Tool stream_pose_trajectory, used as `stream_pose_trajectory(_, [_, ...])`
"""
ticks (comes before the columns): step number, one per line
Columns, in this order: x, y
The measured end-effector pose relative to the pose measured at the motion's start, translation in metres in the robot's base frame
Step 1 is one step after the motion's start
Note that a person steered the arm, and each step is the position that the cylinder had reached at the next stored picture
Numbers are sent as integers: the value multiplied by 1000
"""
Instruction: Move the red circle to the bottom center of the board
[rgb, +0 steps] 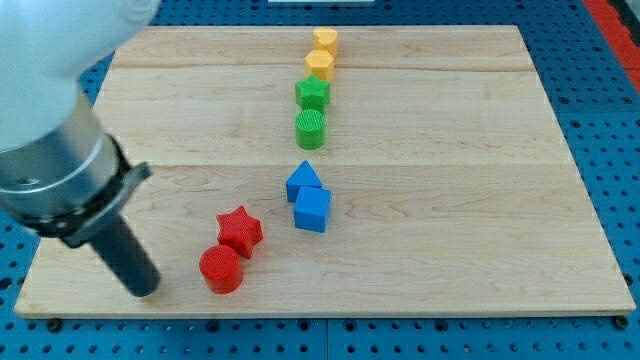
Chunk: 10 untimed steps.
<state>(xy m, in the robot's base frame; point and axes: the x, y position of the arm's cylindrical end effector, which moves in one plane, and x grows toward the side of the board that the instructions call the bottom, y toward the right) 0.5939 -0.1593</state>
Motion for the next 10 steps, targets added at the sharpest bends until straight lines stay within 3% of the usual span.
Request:
stream_pose_trajectory(6, [-15,49])
stream_pose_trajectory(8, [-15,102])
stream_pose_trajectory(10, [-10,41])
